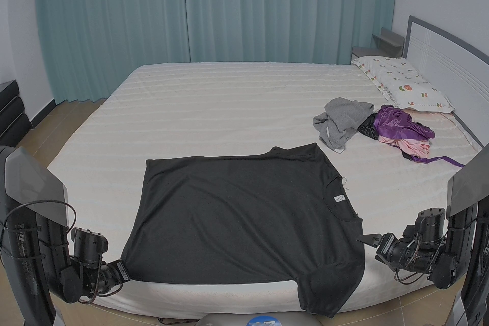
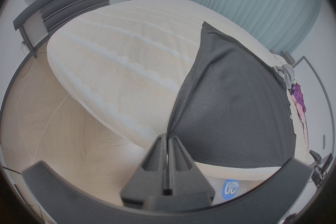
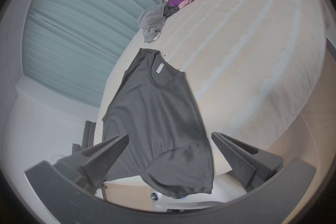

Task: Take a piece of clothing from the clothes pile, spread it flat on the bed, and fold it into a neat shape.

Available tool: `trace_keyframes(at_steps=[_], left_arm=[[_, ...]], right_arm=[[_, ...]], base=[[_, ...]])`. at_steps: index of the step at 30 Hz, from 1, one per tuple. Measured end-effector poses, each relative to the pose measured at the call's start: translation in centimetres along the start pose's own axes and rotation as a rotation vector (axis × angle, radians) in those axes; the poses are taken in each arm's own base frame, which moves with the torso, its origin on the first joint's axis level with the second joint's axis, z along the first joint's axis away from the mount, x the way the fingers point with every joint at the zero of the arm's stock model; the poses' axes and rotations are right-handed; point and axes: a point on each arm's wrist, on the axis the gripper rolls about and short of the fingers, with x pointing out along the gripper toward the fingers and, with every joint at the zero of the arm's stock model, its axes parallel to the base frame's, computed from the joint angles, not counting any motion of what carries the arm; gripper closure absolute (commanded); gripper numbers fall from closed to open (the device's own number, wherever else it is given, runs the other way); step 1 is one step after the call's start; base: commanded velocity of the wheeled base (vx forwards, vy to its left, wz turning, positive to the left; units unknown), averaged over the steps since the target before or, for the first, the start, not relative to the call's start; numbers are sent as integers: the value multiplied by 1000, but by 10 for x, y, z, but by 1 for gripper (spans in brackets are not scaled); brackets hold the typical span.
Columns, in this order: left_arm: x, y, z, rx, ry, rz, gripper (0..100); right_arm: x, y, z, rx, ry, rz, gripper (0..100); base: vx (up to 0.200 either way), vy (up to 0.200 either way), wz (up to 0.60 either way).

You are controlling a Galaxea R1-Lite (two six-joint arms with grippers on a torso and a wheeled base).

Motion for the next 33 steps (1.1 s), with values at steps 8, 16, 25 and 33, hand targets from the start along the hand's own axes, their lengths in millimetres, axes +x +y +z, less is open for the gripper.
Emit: trace_keyframes(at_steps=[8,16,25,33], left_arm=[[0,4,3,1,-5,7,100],[0,5,3,-3,2,0,100],[1,5,2,-4,17,-16,100],[1,5,2,-5,23,-25,100]], right_arm=[[6,-6,-4,-60,26,-28,0],[21,-10,-3,-106,34,-32,0],[33,-14,-11,-140,66,-47,100],[25,-18,-14,-146,83,-77,100]], base=[[0,0,0],[0,0,0],[0,0,0],[0,0,0]])
